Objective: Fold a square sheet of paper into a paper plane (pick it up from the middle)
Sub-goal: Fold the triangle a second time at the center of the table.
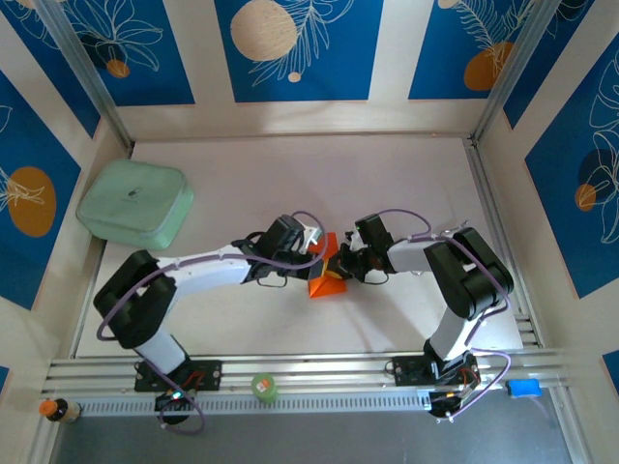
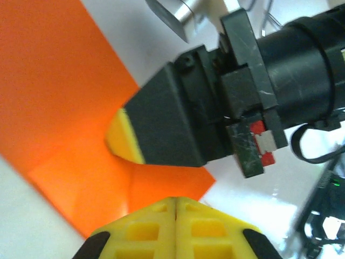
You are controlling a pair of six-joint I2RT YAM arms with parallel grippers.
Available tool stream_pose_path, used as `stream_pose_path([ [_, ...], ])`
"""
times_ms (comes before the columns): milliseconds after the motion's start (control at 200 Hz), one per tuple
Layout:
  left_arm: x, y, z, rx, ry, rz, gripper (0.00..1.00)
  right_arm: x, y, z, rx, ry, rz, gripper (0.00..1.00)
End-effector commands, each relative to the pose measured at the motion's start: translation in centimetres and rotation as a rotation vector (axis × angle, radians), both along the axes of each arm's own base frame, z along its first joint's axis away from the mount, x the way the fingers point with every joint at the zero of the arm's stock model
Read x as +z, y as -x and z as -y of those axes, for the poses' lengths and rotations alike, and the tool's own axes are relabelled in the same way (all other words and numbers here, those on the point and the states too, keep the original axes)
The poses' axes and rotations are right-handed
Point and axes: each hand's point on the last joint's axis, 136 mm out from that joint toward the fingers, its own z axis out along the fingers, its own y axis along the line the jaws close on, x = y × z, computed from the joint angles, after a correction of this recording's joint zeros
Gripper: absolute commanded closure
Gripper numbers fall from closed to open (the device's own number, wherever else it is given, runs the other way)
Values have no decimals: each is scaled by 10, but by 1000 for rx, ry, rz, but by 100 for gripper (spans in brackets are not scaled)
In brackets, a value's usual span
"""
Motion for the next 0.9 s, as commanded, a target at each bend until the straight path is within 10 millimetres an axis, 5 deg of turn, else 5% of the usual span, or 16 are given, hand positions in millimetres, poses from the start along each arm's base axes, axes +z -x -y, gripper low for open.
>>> stream_pose_path([
  [0,5,8,20,-59,92,-99,96,-20,13,8,-15,60,-68,100],
  [350,-32,10,23,-34,52,-206,98,-19,12,8,-14,58,-67,100],
  [895,-75,21,-3,25,-41,-248,98,-20,12,9,-16,60,-68,100],
])
